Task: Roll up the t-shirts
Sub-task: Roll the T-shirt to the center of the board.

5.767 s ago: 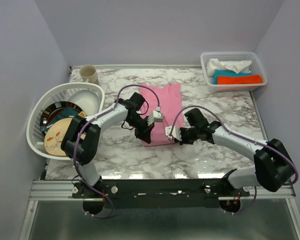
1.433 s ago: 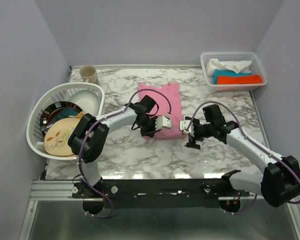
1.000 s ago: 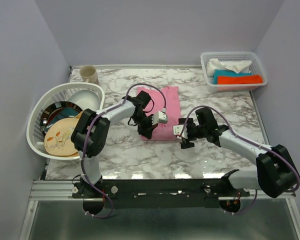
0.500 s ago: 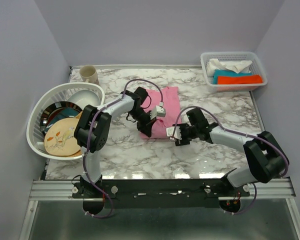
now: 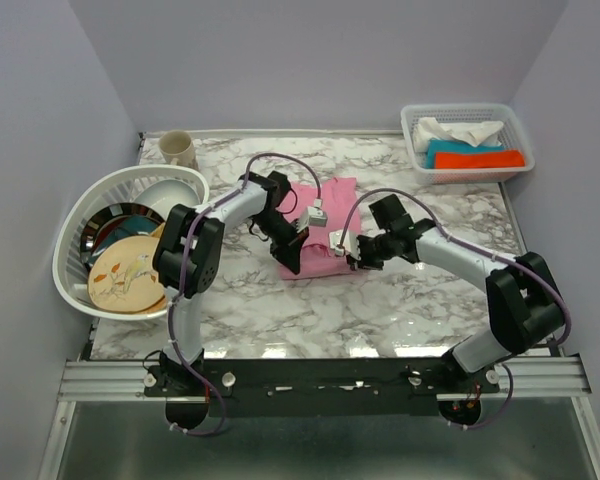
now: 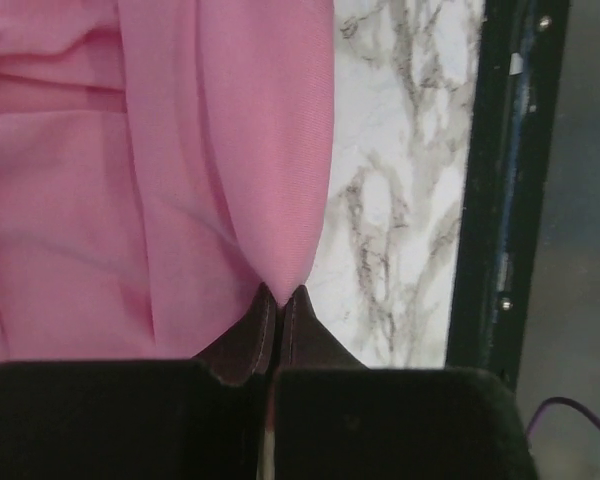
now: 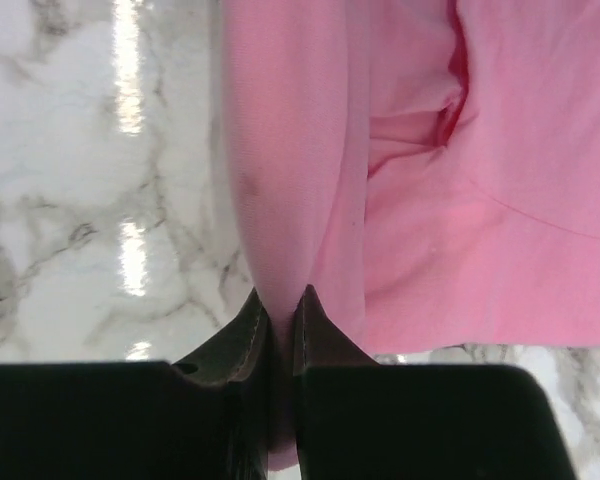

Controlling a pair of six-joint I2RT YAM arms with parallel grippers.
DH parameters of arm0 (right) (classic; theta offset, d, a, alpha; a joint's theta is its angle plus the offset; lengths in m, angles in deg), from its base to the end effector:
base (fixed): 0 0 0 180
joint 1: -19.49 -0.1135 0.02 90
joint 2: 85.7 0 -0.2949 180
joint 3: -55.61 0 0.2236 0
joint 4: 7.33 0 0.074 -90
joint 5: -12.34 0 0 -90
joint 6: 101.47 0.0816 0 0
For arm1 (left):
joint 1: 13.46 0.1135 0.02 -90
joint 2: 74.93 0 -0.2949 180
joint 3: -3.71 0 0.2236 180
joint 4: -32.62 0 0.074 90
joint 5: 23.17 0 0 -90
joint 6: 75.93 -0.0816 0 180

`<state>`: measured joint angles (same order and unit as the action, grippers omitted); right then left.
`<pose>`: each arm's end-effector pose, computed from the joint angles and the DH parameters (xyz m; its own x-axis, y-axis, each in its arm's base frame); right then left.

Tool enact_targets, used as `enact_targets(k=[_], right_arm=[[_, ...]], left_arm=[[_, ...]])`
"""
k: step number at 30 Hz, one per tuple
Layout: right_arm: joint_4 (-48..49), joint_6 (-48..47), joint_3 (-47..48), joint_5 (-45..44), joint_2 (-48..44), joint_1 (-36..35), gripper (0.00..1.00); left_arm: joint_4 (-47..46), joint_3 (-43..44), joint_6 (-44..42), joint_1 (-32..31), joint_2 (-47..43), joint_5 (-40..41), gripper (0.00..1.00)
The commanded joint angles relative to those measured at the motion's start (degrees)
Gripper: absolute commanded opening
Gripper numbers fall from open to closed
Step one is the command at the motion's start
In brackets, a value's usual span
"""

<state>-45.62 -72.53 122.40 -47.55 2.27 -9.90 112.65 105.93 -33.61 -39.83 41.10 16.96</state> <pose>0.2339 0.1787 0.2029 0.2027 -0.7547 -0.6240 -0.9697 -0.0657 -0.2355 0.2931 -0.2149 0.1988 -0.4241 0.7422 -0.5190 0.8228 0.0764 -0.5631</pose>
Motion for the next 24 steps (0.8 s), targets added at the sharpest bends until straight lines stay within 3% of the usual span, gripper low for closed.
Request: enact_targets(k=[1,5,8,15,24], right_arm=[[-27.9,-4.4,8.8,10.1,5.0,2.2,0.12],[-38.6,-8.7,13.9,12.9,10.3,4.1,0.13],[-43.4,-9.5,18.8,14.1,15.4,5.1,0.13],[-54.4,-11.8,30.0,16.0,27.2,7.0,0.13],[-60.9,-13.6,39.8,13.8,38.4,8.5,0.16]], left_arm=[[14.0,2.8,-1.8,1.6,2.4,-6.8,0.0],[21.9,5.8,-3.2,1.8,5.9,-10.8,0.0],[19.2,6.1,1.2,1.8,6.4,-10.6,0.0],[19.5,10.6,0.9,3.3,12.4,-8.5,0.0],[13.7,11.7,6.3,6.1,15.9,-6.1,0.01]])
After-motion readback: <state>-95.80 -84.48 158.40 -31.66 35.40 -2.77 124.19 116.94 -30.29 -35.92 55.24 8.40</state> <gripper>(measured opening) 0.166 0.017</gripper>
